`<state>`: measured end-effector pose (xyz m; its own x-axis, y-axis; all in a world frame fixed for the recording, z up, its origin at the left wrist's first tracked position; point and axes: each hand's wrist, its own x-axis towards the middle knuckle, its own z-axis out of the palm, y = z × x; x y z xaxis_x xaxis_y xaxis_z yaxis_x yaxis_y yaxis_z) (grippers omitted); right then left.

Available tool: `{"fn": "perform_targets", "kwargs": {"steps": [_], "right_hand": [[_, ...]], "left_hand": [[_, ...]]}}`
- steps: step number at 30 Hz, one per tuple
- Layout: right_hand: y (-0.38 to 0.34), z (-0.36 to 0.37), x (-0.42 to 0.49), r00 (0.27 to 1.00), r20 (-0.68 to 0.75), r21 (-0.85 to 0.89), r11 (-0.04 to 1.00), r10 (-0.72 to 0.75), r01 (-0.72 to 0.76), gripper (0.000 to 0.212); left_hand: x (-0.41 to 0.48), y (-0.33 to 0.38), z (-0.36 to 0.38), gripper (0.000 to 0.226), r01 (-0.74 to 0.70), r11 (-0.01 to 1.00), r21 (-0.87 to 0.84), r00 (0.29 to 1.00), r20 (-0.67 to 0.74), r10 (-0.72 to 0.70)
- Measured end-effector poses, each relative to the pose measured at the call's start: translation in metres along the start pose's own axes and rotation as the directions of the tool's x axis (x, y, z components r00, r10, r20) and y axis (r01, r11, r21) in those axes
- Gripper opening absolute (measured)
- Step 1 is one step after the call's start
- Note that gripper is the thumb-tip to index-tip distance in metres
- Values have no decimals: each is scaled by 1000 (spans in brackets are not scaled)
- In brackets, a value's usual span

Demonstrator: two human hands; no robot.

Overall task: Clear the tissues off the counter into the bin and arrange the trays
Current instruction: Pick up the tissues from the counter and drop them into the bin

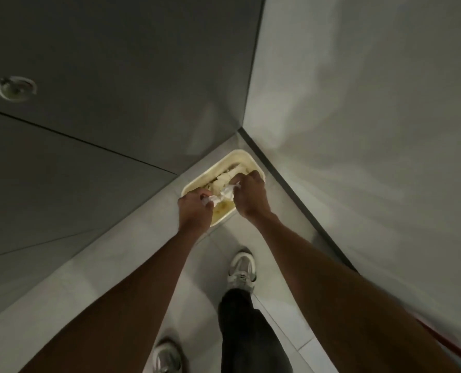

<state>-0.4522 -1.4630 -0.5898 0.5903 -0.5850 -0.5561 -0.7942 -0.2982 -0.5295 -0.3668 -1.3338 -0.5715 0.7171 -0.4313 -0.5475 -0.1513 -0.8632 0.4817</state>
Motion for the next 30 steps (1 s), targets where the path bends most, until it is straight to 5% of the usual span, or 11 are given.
{"fn": "perform_targets", "kwargs": {"steps": [4, 6, 18, 30], "right_hand": [[1, 10, 15, 983, 170, -158, 983, -63, 91, 48], [-3, 11, 13, 982, 175, -203, 973, -74, 109, 52], [-103, -43, -140, 963, 11, -252, 931, -270, 264, 43], [-295, -52, -476, 846, -98, -263, 834, -524, 486, 44]], "left_hand": [[18, -8, 14, 60, -22, 975, 219, 954, 297, -45], [15, -8, 10, 67, -50, 963, 264, 949, 314, -36], [-122, -36, -146, 65, -98, 968, 231, 995, 29, 94], [-450, -153, -373, 57, -55, 994, 94, 923, -374, 87]]}}
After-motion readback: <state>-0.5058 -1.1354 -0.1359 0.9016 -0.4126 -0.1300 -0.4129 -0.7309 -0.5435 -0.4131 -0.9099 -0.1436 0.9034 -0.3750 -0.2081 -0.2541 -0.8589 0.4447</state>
